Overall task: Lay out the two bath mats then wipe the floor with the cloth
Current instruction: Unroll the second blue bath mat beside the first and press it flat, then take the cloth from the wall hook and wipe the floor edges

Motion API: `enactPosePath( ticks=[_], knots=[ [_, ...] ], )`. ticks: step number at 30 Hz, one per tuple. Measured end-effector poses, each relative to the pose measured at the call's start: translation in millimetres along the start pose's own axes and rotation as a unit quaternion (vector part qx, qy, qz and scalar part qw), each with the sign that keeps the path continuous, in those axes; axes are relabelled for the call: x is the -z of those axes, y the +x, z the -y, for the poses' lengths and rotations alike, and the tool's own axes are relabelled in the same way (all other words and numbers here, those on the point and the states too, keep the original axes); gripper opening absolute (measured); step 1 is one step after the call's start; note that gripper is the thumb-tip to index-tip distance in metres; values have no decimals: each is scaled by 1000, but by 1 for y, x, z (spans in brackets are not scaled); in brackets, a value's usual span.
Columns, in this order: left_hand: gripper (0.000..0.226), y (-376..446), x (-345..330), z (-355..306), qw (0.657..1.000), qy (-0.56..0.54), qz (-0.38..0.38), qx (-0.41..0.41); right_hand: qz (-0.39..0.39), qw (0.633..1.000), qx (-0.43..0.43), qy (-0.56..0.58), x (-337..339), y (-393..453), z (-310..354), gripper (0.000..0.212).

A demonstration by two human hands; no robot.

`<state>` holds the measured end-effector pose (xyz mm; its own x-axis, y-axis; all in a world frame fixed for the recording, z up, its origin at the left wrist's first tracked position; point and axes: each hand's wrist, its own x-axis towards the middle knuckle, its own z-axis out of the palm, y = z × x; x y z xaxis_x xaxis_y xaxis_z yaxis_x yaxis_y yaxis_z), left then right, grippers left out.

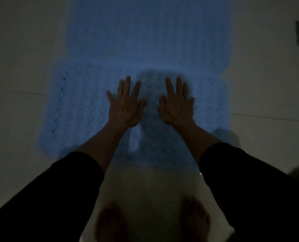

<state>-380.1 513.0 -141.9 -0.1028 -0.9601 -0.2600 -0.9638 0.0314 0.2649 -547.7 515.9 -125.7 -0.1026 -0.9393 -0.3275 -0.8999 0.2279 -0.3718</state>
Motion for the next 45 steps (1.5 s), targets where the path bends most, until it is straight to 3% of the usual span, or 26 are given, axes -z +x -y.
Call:
enactPosePath(
  ticks=[8, 19, 27, 38, 45],
  knots=[
    [63, -67, 168, -22, 996, -35, 56, 63, 54, 998, -31, -27, 164, -70, 72, 60],
    [60, -143, 455, -107, 996, -54, 29, 68, 26, 999, 25, 26, 431, -157, 194, 61],
    [61, -186, 649, -185, 997, -45, -9, 66, -4, 995, 66, 77, 617, -213, 244, 61],
    [61, -205, 845, -314, 989, -30, -133, -49, -152, 981, 89, 78, 833, -266, 270, 64],
    [60, -217, 942, -349, 966, -25, -220, -130, -238, 966, 82, 57, 926, -312, 288, 64]
  ],
)
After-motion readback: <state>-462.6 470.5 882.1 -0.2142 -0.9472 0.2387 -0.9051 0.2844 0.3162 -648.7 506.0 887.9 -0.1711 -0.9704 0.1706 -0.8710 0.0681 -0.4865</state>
